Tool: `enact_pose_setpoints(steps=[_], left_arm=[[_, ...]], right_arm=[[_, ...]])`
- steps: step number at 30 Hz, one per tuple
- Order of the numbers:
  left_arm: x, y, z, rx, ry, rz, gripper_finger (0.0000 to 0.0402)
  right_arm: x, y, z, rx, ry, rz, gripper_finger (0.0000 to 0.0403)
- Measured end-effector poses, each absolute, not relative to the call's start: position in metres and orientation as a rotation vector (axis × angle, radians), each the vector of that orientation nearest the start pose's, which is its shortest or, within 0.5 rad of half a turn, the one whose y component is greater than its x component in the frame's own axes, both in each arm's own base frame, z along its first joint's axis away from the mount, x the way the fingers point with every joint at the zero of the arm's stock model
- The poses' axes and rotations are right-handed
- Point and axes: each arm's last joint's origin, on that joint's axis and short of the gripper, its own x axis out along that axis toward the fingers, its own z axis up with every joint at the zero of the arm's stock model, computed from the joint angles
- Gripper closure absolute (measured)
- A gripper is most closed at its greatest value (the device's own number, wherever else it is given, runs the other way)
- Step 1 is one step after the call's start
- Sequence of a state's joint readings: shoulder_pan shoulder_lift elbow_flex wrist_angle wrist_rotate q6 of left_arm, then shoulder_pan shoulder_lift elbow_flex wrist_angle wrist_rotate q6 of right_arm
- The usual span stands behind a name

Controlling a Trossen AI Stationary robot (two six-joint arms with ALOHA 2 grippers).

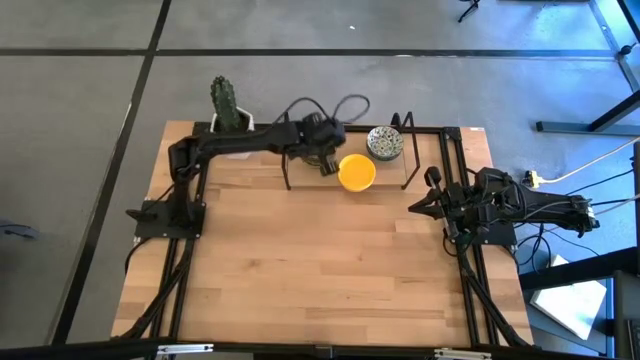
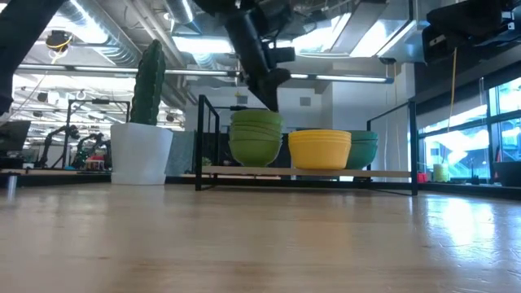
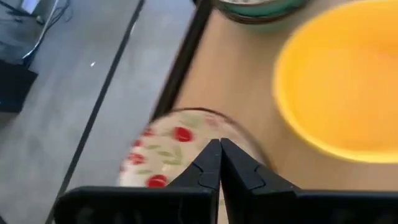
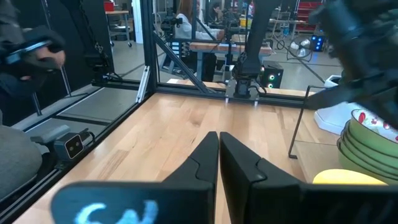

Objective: Pick & Place Mini bowls
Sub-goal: Stack the white bowl on top of the white bowl on the shelf

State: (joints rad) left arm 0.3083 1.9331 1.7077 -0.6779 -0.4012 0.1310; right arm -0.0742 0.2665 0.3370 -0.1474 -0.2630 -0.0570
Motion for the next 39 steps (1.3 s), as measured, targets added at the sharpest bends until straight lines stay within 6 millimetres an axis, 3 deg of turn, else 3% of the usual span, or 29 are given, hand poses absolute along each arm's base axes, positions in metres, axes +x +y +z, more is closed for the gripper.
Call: enact_pose_setpoints(steps=[7, 18, 27, 39], left_arm=[[0.408, 0.107, 0.269, 0.273, 0.976, 0.686, 0.0400], [0.401, 0.116, 0.257, 0.226, 1.010, 0.717, 0.0399], [0.405, 0.105, 0.256, 0.205, 0.999, 0.663, 0.0399], [0.419, 0.110, 0.272, 0.303, 0.824, 0.653, 0.0400]], right_arm=[[0.101, 0.000, 0.243, -0.043, 0.071, 0.192, 0.0385], [0.101, 0.000, 0.243, -0.044, 0.070, 0.191, 0.0385], [0.101, 0.000, 0.243, -0.043, 0.070, 0.191, 0.0385], [0.101, 0.000, 0.243, -0.044, 0.070, 0.191, 0.0385]])
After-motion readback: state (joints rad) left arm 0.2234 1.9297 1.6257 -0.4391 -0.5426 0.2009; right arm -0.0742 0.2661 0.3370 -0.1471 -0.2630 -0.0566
